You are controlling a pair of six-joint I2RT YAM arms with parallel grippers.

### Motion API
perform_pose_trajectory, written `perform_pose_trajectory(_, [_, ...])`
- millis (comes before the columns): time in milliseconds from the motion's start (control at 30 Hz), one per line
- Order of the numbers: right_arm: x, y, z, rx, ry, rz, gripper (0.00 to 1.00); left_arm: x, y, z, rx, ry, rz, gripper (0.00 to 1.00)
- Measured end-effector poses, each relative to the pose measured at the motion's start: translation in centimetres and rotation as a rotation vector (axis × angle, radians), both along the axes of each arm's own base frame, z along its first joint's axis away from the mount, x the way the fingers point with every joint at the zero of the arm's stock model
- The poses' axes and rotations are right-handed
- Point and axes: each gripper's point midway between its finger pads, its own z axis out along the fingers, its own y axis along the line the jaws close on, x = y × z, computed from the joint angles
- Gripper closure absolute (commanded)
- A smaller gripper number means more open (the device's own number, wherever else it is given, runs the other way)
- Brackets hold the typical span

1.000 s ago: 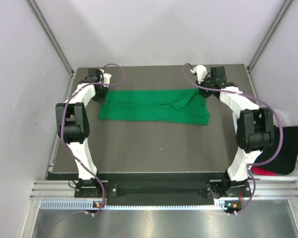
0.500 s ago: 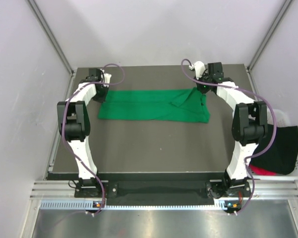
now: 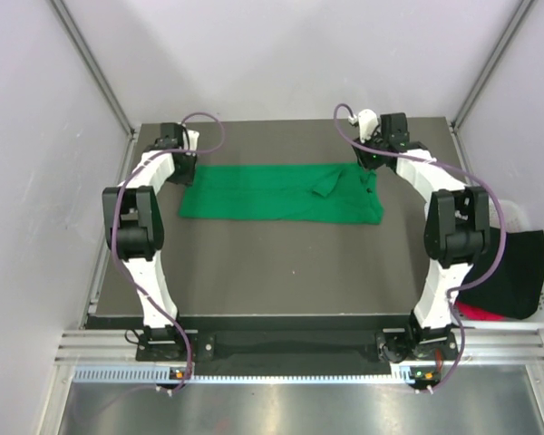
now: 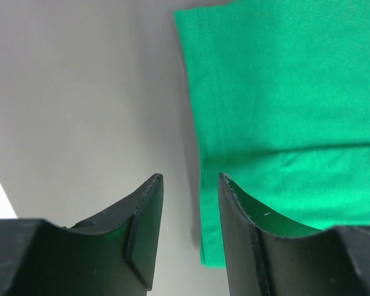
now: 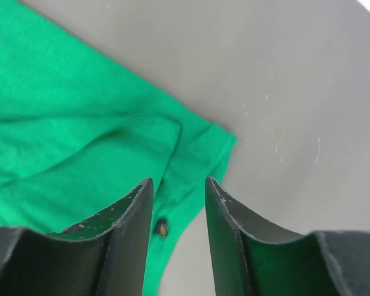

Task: Fold and stack the t-shirts
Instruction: Fold the tshirt

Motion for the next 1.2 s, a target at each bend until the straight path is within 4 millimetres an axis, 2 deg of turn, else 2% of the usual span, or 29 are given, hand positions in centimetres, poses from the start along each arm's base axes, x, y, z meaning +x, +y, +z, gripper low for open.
perform_pose_trajectory(133, [-1.7, 0.3, 1.3, 0.03, 0.001, 0.005, 0.66, -0.8, -0.5, 1.9, -0.024, -0.046, -0.001, 0.58])
perform_pose_trajectory(200, [-2.2, 1.2, 2.1, 0.056, 0.002, 0.037, 0.69, -1.5, -1.2, 2.9, -0.047, -0.077, -0.017, 0.59])
perform_pose_trajectory(300, [-3.3, 2.6, 1.7, 0.074, 0.042, 0.094, 0.7, -2.1, -2.7, 3.4, -0.073, -0.093, -0.053, 0.64])
perform_pose_trajectory(500, [-5.7, 6.2, -1.7, 0.067, 0.165, 0.188, 0.72, -3.6, -6.1, 0.5, -0.137, -0.01, -0.142, 0.73])
perform_pose_trajectory(700, [-6.5, 7.7, -4.9, 0.045, 0.261, 0.224, 0.72, -5.1, -6.2, -2.1, -0.158, 0.071, -0.143, 0.79])
perform_pose_trajectory(867, [-6.8, 7.7, -5.7, 0.036, 0.286, 0.225, 0.72, -5.6, -6.2, -3.6, -0.165, 0.112, -0.138, 0.8])
perform_pose_trajectory(1200, [-6.9, 7.9, -6.5, 0.023, 0.302, 0.232, 0.72, -5.6, -6.2, -3.7, -0.169, 0.112, -0.135, 0.81])
